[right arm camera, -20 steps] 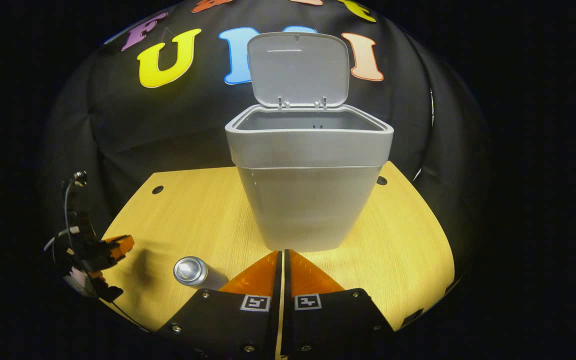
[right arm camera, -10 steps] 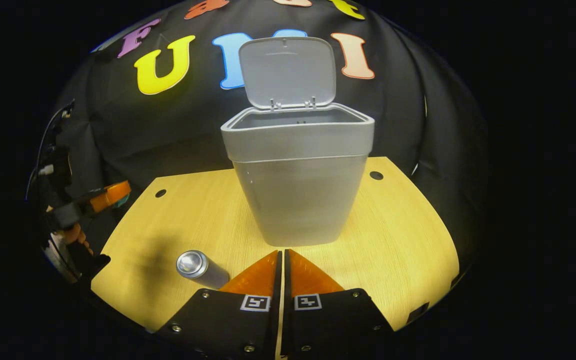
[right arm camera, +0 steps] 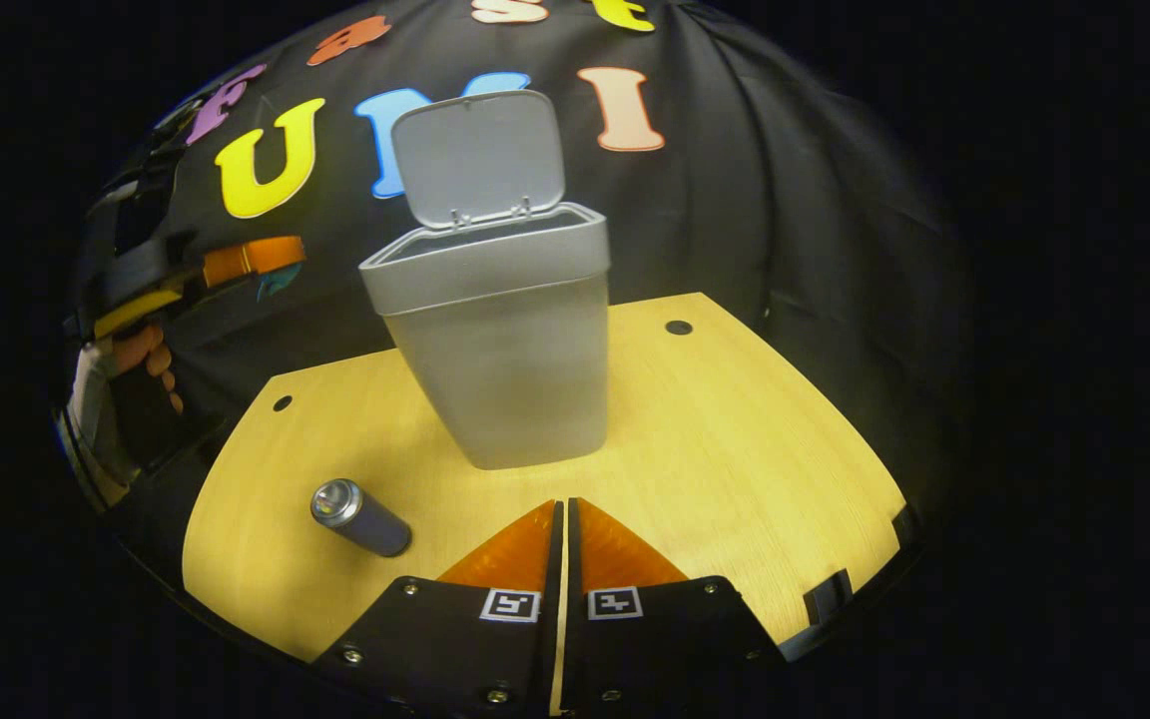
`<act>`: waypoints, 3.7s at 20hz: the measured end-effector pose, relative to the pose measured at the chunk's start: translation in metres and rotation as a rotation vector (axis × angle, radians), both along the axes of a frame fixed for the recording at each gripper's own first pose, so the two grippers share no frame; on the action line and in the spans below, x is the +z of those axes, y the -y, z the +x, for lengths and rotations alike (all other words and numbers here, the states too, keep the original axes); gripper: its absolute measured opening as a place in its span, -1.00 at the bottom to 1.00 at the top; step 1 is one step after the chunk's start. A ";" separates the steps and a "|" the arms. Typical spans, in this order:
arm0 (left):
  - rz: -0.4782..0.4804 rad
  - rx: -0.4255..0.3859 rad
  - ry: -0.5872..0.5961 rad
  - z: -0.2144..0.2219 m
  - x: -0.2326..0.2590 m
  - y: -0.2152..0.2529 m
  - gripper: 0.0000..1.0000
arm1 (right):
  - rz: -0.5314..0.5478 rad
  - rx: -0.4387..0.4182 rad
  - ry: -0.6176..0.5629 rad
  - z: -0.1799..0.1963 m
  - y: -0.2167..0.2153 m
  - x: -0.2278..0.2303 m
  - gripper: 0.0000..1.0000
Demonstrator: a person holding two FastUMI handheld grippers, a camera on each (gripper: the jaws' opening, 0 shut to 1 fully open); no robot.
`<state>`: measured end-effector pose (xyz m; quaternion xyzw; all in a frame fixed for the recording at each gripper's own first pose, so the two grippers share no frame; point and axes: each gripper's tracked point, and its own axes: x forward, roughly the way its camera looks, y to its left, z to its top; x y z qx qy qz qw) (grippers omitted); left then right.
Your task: Press the lid of the desktop garbage bin to open it, pick up the crumpled paper on the desktop and throw it into the bin, then pick up the pop can on the desktop and drop it into the bin, and finally close the garbage bin lid.
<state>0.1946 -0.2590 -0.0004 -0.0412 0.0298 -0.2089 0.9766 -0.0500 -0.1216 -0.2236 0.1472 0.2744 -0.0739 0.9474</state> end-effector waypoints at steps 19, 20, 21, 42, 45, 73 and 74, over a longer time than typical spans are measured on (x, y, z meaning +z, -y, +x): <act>0.093 -0.111 0.059 0.013 0.010 0.102 0.91 | 0.033 -0.230 -0.042 -0.072 0.062 -0.017 -0.94; 0.093 -0.098 0.061 0.013 0.011 0.093 0.91 | 0.031 -0.209 -0.041 -0.068 0.058 -0.018 -0.93; 0.093 -0.075 0.062 0.015 0.012 0.080 0.91 | 0.029 -0.178 -0.038 -0.061 0.051 -0.017 -0.93; 0.093 0.416 -0.001 -0.016 -0.012 -0.219 1.00 | 0.079 0.430 -0.069 0.059 -0.134 -0.022 0.99; 0.099 0.447 -0.009 -0.024 -0.019 -0.234 1.00 | 0.066 0.502 -0.073 0.062 -0.157 -0.021 0.99; 0.089 0.593 -0.069 -0.069 -0.037 -0.292 0.91 | -0.127 0.732 0.066 0.115 -0.235 0.041 0.69; 0.090 0.587 -0.065 -0.068 -0.036 -0.289 0.91 | -0.125 0.726 0.100 0.120 -0.236 0.056 0.68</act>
